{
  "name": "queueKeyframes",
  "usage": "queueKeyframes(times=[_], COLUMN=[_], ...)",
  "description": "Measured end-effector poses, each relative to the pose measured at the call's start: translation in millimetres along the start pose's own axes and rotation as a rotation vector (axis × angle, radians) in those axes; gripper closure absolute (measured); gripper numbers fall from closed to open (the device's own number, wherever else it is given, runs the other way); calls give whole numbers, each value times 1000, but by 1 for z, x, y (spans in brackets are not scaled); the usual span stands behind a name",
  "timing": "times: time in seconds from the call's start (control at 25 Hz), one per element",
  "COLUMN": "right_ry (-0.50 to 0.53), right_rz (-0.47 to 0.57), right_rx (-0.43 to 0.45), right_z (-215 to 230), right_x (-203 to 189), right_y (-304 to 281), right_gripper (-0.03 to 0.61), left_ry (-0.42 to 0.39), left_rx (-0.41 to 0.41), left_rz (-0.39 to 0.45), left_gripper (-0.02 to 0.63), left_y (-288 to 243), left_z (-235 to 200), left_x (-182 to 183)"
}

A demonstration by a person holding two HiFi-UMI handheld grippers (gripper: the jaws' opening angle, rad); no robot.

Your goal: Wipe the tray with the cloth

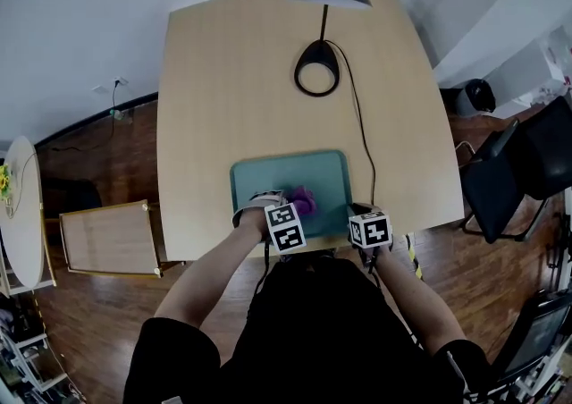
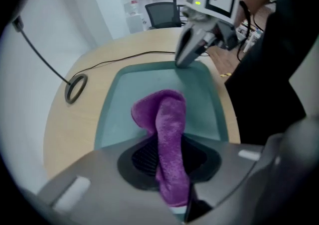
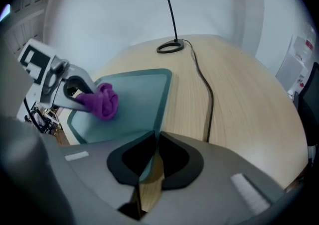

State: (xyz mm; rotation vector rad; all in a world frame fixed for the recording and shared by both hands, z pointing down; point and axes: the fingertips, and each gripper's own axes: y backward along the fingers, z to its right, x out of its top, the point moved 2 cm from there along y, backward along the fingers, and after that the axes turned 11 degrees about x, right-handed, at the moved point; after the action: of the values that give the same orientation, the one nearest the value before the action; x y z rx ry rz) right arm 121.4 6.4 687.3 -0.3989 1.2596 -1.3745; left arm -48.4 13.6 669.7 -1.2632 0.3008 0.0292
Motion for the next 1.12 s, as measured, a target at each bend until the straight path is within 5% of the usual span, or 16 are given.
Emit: queueKeyframes(times=[0.12, 0.48, 0.8, 1.0, 1.12], right_ry=[-3, 3, 12, 11, 17], right_rz=[0, -21, -15, -8, 0], right_rx=[1, -8, -14, -11, -9], right_z=[1, 7, 2, 0, -1], right_x=[2, -2, 2, 3, 6], right_y=[-2, -5, -3, -2, -2], right_gripper=[546, 546, 545, 546, 546], left_ry=[-65, -34, 54, 162, 177], left_rx=[5, -124, -33, 122, 158], left_rz=[11, 31, -57, -171, -191], left_gripper=[505, 505, 505, 505, 503], left_y=[7, 20, -7, -18, -17], left_z=[32, 68, -35, -117, -130], left_x=[-4, -18, -49, -86, -92])
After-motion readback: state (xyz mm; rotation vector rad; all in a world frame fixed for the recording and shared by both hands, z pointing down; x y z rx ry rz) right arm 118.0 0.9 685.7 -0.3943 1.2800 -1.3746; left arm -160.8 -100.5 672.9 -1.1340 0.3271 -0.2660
